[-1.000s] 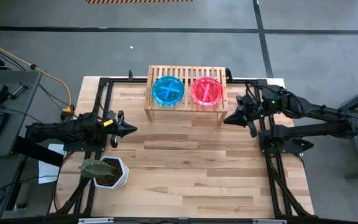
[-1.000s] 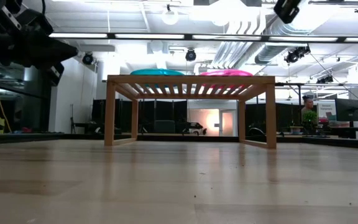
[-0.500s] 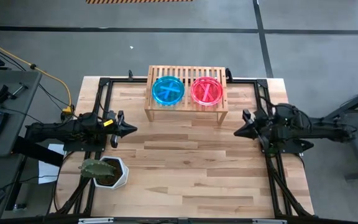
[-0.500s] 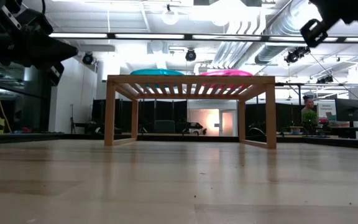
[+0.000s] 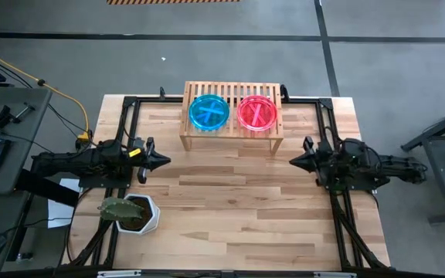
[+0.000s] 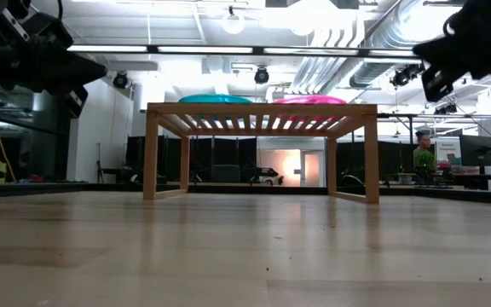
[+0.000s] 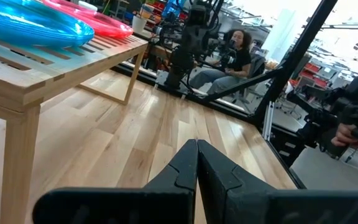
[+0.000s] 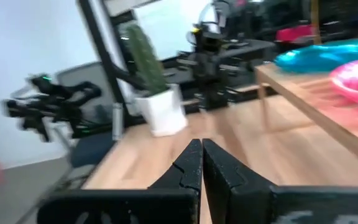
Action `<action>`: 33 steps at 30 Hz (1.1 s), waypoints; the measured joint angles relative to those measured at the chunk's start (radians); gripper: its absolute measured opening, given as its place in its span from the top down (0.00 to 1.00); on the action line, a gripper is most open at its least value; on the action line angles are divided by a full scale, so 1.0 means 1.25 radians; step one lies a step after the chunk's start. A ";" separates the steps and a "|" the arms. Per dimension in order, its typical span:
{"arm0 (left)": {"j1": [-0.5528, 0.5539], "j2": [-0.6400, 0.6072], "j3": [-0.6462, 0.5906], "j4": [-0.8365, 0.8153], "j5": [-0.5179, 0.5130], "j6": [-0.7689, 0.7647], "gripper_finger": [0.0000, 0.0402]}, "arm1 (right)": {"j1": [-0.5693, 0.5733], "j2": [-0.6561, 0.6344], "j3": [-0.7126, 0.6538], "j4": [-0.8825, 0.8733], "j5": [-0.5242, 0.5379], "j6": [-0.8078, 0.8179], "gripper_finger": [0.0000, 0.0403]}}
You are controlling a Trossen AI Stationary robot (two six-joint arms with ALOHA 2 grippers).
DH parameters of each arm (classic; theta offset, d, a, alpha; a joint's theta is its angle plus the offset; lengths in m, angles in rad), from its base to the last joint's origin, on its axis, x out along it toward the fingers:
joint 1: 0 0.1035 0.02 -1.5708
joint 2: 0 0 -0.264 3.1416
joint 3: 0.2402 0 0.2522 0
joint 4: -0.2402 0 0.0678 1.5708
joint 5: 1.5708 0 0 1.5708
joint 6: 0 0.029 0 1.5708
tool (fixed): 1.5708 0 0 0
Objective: Place and stack plates onto a shelf
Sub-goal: Return to Home Position
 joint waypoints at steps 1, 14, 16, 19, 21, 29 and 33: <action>0.000 0.000 0.000 -0.001 0.000 0.000 1.00 | 0.000 -0.001 -0.008 -0.001 0.017 -0.006 1.00; 0.000 0.001 0.000 0.000 0.000 0.000 1.00 | 0.000 0.001 -0.073 0.040 0.175 -0.003 1.00; 0.000 0.001 0.000 0.000 0.000 0.000 1.00 | 0.000 0.001 -0.073 0.040 0.174 0.003 1.00; 0.000 0.001 0.000 0.000 0.000 0.000 1.00 | 0.000 0.001 -0.073 0.039 0.174 0.002 1.00; 0.000 0.001 0.000 0.000 0.000 0.000 1.00 | 0.000 0.001 -0.073 0.039 0.172 0.002 1.00; 0.000 0.001 0.000 -0.001 0.000 0.000 1.00 | 0.004 -0.013 -0.073 0.038 0.171 0.002 1.00; 0.000 0.001 0.000 0.000 0.000 -0.001 1.00 | 0.005 -0.013 -0.073 0.052 0.171 0.002 1.00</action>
